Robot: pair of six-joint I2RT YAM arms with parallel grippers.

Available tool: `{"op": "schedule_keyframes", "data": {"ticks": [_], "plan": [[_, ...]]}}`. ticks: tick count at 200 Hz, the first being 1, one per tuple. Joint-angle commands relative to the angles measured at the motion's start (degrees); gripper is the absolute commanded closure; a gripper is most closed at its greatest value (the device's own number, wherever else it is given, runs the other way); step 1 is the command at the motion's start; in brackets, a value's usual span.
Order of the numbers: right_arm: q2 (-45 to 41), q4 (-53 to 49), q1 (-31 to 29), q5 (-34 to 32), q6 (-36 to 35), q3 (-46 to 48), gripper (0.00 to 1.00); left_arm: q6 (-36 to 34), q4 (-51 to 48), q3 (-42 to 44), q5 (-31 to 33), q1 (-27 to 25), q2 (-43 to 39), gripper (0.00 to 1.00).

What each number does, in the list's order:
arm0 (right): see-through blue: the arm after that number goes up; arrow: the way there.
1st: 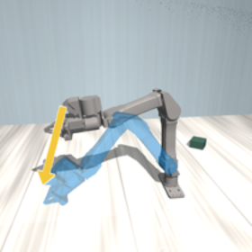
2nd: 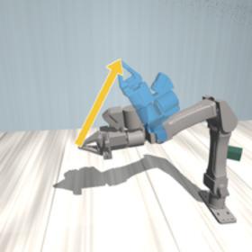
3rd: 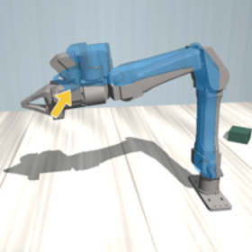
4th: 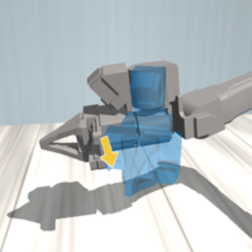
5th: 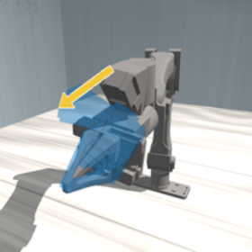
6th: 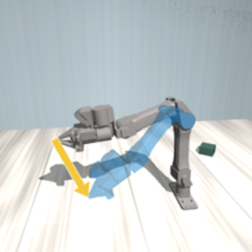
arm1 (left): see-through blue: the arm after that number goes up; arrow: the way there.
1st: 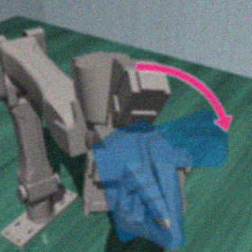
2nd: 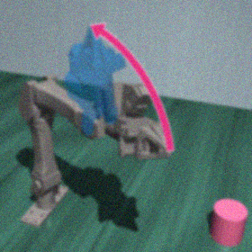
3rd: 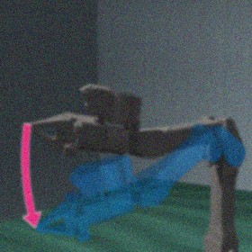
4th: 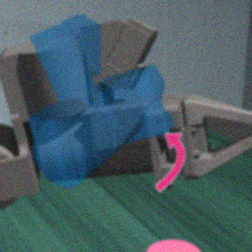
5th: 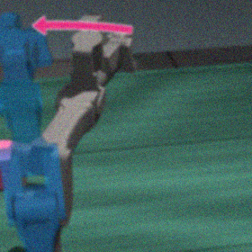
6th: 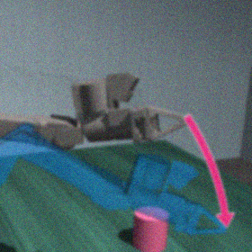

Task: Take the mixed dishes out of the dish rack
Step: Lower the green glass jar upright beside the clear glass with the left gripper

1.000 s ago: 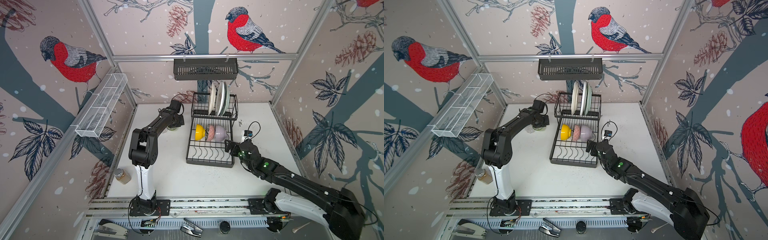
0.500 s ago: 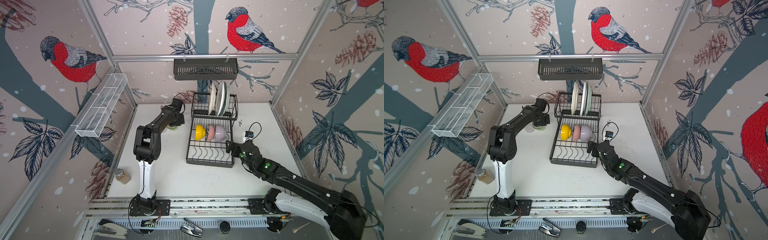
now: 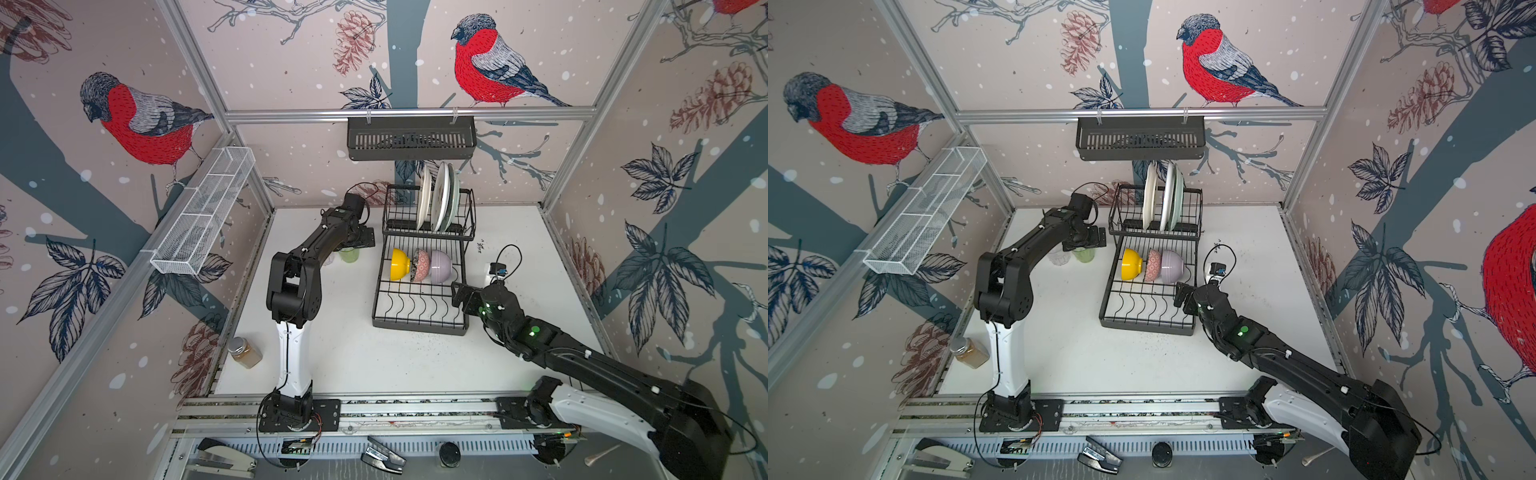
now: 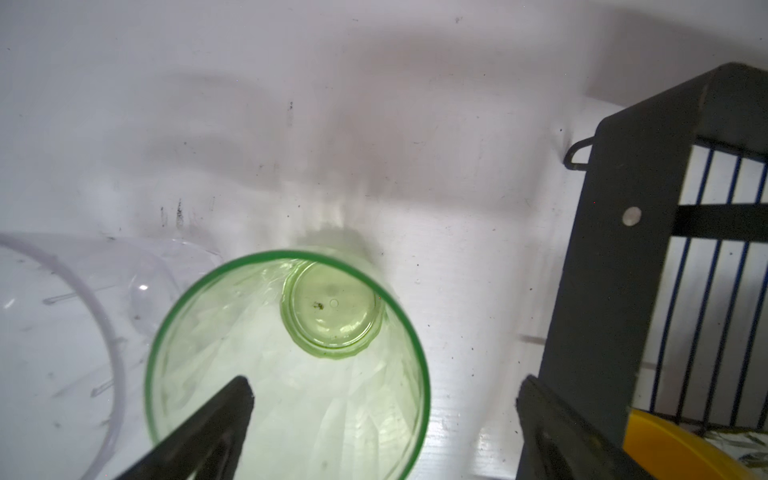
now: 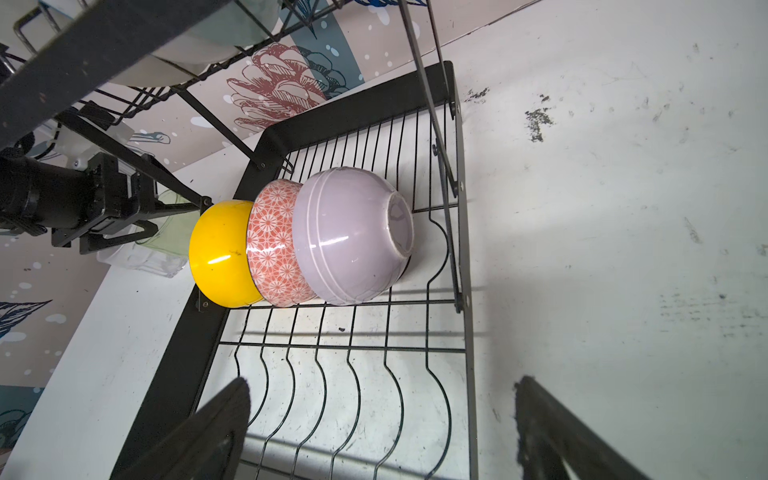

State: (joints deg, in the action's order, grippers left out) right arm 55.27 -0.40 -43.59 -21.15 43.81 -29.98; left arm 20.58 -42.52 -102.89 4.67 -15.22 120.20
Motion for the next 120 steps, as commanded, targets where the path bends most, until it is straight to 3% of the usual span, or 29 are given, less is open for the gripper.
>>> {"op": "schedule_keyframes", "data": {"ticks": [1,120], "plan": [[0.0,0.1,0.0,-0.2,0.8,-0.3,0.01,-0.7,-0.7,0.7,0.3,-0.1,-2.0,0.03],[-0.2,0.0,0.2,0.1,0.0,0.1,0.00,2.1,7.1,12.0,-1.5,0.0,-15.0,0.03]]}}
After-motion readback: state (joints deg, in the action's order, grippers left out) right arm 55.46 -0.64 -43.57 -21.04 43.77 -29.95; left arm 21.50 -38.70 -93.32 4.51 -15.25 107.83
